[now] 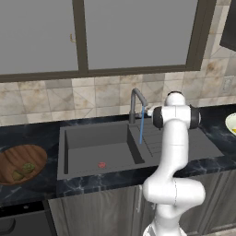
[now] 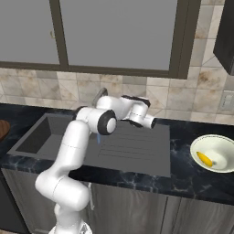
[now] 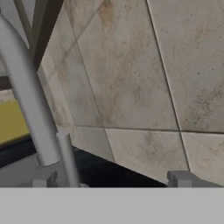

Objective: Pick the kiwis from the sink and place them in one bowl. Place the lemon wedge in the other bowl. Then turn off the sink faucet.

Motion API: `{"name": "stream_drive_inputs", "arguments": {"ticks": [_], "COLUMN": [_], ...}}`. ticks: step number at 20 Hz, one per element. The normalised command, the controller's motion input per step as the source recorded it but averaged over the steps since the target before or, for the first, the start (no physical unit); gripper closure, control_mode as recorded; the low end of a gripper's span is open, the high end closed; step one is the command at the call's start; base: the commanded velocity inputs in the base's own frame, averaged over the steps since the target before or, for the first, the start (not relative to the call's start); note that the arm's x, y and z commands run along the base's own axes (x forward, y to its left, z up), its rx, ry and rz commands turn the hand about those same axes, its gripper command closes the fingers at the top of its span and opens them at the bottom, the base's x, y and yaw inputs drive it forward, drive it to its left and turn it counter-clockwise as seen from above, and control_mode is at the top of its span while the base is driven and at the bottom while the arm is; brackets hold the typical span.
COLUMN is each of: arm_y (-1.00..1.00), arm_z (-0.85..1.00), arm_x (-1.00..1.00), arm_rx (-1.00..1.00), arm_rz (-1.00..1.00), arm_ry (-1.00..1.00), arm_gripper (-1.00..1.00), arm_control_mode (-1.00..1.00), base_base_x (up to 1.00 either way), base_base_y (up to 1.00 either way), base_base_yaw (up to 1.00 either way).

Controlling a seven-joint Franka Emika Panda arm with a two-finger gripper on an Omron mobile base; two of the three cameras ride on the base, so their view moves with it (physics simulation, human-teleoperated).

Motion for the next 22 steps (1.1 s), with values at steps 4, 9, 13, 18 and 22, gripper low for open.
{"name": "stream_drive_inputs", "arguments": {"ticks": [4,9,13,18,22], "arm_y": [0.09,0.2,0.4,0.59,0.11], "arm_z": [-0.02,0.0,0.0,0.0,-0.09], "arm_x": [0.18,0.15,0.06,0.03,0.48], "arm_rx": [0.0,0.0,0.0,0.0,0.0], "arm_rz": [0.0,0.0,0.0,0.0,0.02], "arm_ry": [0.0,0.02,0.0,0.0,0.0], "arm_gripper": [-1.0,-1.0,-1.0,-1.0,-1.0], "arm_control_mode": [-1.0,-1.0,-1.0,-1.0,-1.0], "base_base_x": [0.0,0.0,0.0,0.0,0.0], "base_base_y": [0.0,0.0,0.0,0.0,0.0], "base_base_yaw": [0.0,0.0,0.0,0.0,0.0]}}
